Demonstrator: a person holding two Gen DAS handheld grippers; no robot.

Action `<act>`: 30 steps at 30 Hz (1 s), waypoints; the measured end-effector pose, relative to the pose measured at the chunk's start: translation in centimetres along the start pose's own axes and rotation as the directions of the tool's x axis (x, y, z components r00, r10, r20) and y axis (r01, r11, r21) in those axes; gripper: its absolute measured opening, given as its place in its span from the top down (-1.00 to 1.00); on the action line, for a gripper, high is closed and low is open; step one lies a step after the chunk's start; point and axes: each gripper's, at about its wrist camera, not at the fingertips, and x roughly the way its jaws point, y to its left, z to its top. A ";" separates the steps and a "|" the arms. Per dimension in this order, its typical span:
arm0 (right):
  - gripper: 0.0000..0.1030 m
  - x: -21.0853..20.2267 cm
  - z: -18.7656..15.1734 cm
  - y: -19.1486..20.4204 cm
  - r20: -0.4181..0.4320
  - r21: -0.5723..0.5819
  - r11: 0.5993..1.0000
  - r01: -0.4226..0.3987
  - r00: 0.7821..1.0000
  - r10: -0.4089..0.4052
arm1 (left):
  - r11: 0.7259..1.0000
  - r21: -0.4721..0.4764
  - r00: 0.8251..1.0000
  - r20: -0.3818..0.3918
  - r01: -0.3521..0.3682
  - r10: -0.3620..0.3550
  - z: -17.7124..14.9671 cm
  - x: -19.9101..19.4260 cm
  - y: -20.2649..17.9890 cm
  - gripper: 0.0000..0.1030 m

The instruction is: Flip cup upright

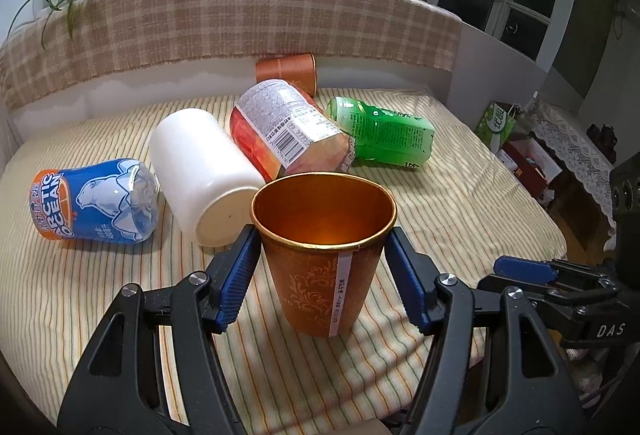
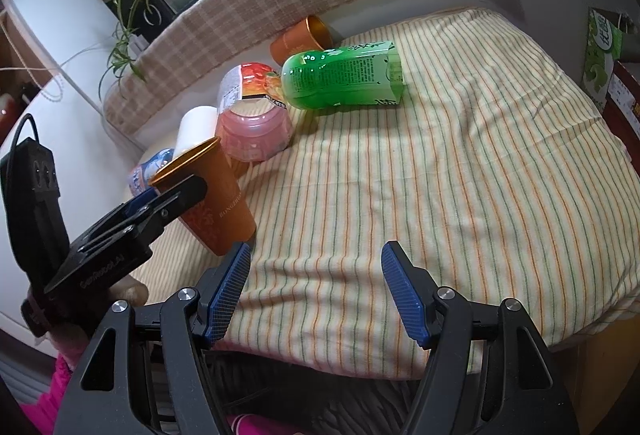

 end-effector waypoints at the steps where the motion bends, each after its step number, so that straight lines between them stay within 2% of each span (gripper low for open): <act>1: -0.33 0.0 0.0 0.1 -0.001 -0.001 1.000 -0.001 1.000 0.001 | 1.000 -0.001 1.000 -0.002 0.002 -0.002 -0.1 -0.1 0.1 -0.28; 14: -0.33 0.1 -0.1 1.1 0.007 -0.032 0.999 0.005 1.000 -0.005 | 1.000 -0.017 0.999 -0.032 0.025 -0.025 -1.0 -1.0 0.7 -0.31; 18: -0.33 -0.1 -0.1 1.5 0.020 -0.051 0.999 0.019 1.000 -0.018 | 1.000 -0.014 0.999 -0.040 0.025 -0.026 -1.3 -1.2 0.9 -0.52; 22: -0.33 -0.4 -0.1 1.9 0.046 -0.078 0.996 0.040 0.998 -0.037 | 1.000 -0.006 0.999 -0.038 0.016 -0.016 -1.7 -1.7 1.0 -0.62; 30: -0.37 -1.4 -0.2 3.6 0.130 -0.161 0.981 0.108 0.988 -0.088 | 1.000 0.010 1.000 -0.021 0.002 -0.001 -2.3 -3.4 1.4 -0.66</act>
